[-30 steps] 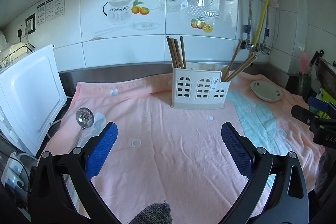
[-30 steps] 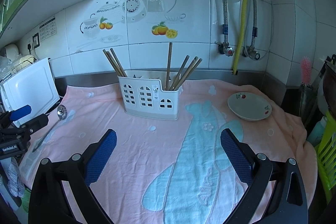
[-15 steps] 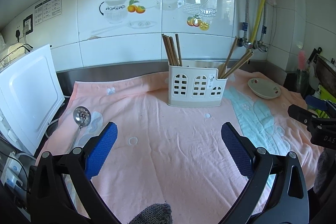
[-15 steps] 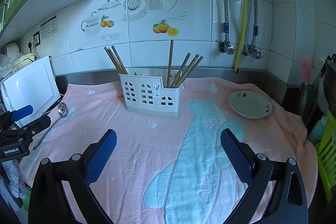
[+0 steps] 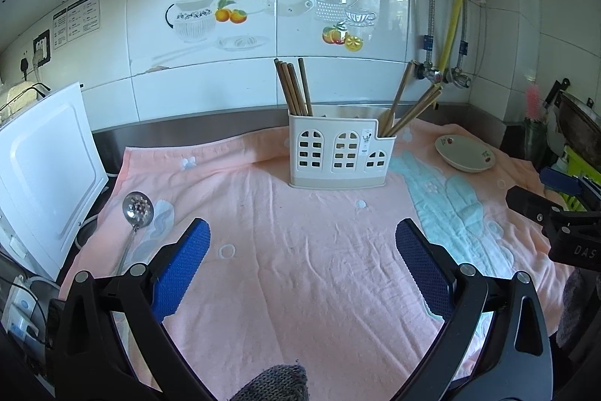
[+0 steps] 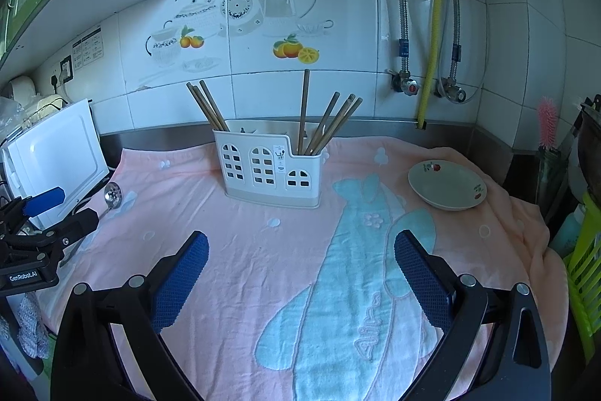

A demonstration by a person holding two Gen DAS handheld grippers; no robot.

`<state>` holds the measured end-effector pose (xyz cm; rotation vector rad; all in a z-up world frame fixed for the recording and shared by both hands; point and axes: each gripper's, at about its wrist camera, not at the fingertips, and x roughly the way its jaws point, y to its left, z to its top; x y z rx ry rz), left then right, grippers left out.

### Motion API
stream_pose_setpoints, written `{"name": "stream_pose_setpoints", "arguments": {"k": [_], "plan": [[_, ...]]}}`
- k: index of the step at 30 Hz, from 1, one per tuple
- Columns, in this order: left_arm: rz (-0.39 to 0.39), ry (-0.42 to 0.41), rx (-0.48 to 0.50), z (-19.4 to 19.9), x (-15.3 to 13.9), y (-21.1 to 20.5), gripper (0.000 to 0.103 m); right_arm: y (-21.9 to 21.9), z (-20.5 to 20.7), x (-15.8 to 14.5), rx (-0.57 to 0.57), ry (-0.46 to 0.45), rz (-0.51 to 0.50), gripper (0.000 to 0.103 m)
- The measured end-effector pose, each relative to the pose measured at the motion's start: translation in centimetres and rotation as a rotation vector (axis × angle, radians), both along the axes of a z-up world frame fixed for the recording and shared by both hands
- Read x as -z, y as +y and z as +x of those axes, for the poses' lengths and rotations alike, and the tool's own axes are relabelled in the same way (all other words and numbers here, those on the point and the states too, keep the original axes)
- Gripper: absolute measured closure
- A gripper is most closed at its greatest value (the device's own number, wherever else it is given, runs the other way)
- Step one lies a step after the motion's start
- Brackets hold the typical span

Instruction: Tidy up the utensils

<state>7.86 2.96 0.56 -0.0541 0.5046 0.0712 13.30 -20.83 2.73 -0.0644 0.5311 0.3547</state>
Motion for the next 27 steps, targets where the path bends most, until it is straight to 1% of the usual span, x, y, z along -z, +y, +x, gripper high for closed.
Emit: {"name": "stream_pose_setpoints", "arguments": {"k": [27], "plan": [[0.011,0.029,0.011,0.81,0.78,-0.68,0.005,0.47,0.36,0.79,-0.017,0.023,-0.013,0.007]]}}
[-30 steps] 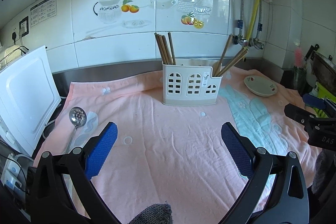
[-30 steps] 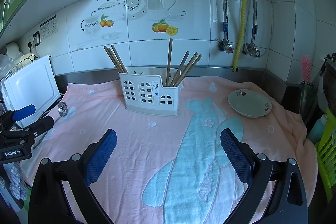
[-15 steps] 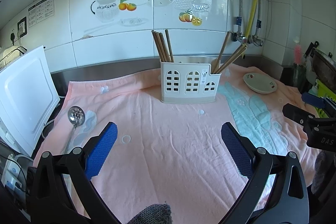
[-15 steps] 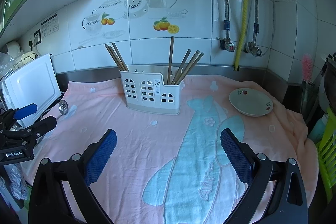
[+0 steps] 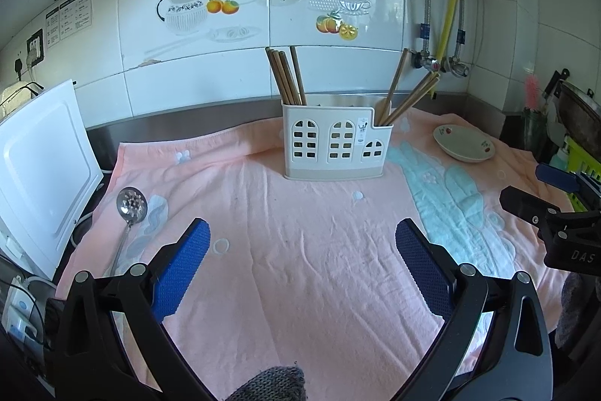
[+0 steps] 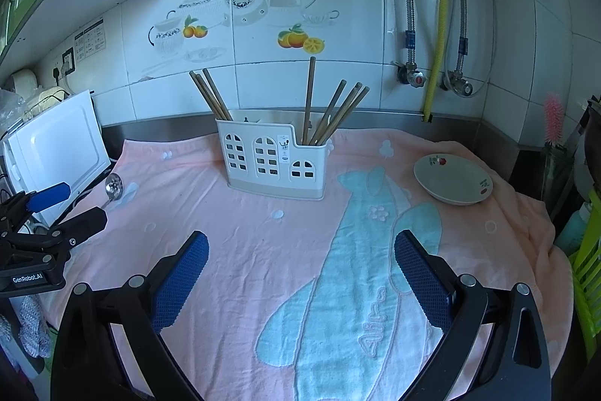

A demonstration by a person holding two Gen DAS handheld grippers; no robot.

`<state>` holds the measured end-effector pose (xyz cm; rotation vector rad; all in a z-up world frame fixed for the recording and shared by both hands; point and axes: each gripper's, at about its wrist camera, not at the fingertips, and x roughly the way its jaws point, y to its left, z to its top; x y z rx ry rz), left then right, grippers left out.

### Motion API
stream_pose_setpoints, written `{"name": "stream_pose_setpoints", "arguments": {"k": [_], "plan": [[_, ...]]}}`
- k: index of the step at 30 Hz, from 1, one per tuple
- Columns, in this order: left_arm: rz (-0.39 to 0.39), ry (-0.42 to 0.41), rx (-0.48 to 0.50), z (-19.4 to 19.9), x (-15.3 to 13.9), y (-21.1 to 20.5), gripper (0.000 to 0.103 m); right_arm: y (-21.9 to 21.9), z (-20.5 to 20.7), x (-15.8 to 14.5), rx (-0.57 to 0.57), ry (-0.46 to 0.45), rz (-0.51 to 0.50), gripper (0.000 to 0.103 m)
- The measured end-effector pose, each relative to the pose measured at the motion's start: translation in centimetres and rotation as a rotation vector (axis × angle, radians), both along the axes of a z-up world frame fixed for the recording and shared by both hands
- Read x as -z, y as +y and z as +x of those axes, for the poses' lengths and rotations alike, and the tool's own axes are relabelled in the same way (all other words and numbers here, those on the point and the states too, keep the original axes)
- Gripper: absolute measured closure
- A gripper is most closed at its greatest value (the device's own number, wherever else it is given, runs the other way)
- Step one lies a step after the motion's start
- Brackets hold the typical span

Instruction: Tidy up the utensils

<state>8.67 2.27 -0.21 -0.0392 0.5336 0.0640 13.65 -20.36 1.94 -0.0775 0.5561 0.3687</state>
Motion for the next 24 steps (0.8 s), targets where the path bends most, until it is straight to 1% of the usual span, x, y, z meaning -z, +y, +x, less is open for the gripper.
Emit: {"name": "stream_pose_setpoints", "arguments": {"k": [11,16,24], "plan": [[-0.007,-0.009,-0.004,0.02,0.33,0.07,0.005,0.11,0.08,0.30,0.001,0.005,-0.004,0.007],[0.008,-0.005,-0.010,0.03,0.39,0.08,0.005,0.10,0.09,0.35,0.000,0.004,-0.004,0.007],[-0.004,-0.007,-0.020,-0.06,0.36,0.34,0.005,0.08,-0.01,0.38,0.002,0.007,-0.002,0.007]]}}
